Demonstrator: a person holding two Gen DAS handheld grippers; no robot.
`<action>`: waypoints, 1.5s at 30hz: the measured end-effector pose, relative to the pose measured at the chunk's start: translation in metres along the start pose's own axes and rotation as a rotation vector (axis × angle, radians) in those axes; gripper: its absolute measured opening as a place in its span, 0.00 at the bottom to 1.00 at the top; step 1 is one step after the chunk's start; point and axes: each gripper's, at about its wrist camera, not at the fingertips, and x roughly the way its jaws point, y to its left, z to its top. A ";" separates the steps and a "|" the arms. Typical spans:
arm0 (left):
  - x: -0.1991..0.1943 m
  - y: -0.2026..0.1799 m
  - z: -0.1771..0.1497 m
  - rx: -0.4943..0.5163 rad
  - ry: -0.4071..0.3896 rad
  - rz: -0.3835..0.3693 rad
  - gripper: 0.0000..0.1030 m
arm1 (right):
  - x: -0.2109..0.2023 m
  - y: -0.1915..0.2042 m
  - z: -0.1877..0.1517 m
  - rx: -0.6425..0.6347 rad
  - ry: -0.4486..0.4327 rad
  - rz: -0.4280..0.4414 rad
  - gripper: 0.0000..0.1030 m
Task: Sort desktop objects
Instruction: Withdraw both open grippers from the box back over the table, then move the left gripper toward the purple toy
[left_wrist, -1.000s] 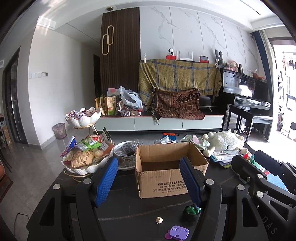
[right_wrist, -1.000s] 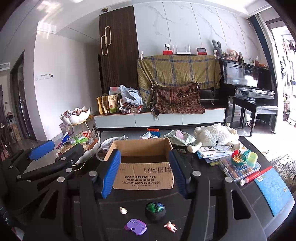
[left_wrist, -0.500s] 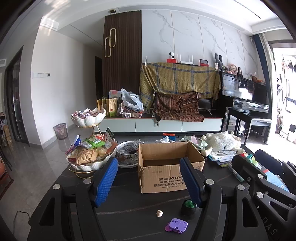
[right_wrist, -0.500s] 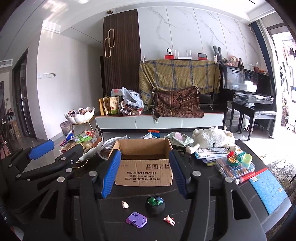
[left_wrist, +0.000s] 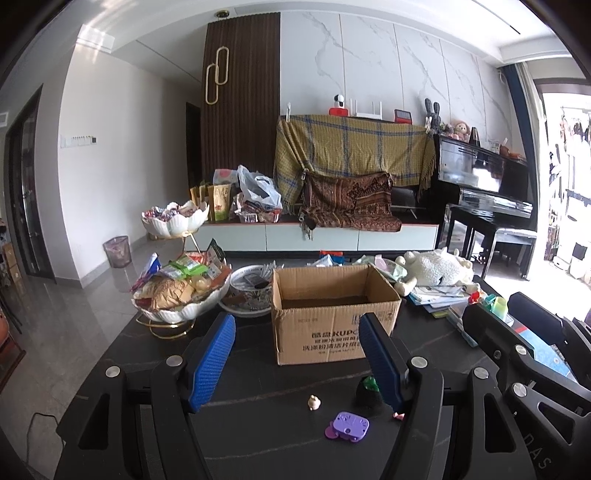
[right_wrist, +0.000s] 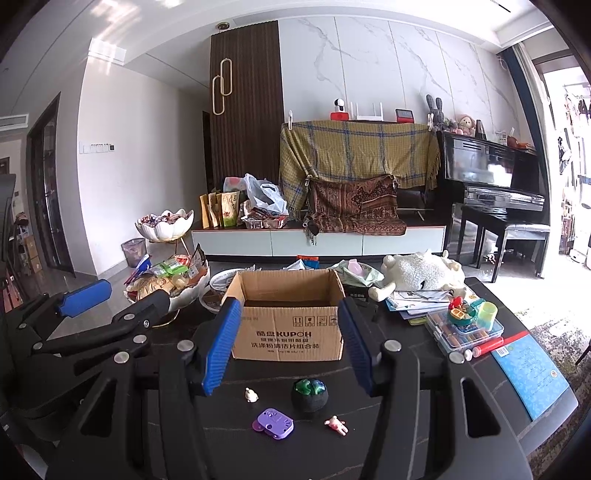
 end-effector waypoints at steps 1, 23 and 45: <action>0.001 0.000 -0.002 -0.002 0.006 -0.001 0.64 | 0.000 0.000 -0.002 -0.003 0.002 -0.001 0.50; 0.025 -0.010 -0.045 0.024 0.138 0.011 0.64 | 0.016 -0.011 -0.049 0.001 0.125 0.011 0.50; 0.059 -0.024 -0.073 0.018 0.236 -0.009 0.64 | 0.035 -0.029 -0.077 0.035 0.209 -0.014 0.50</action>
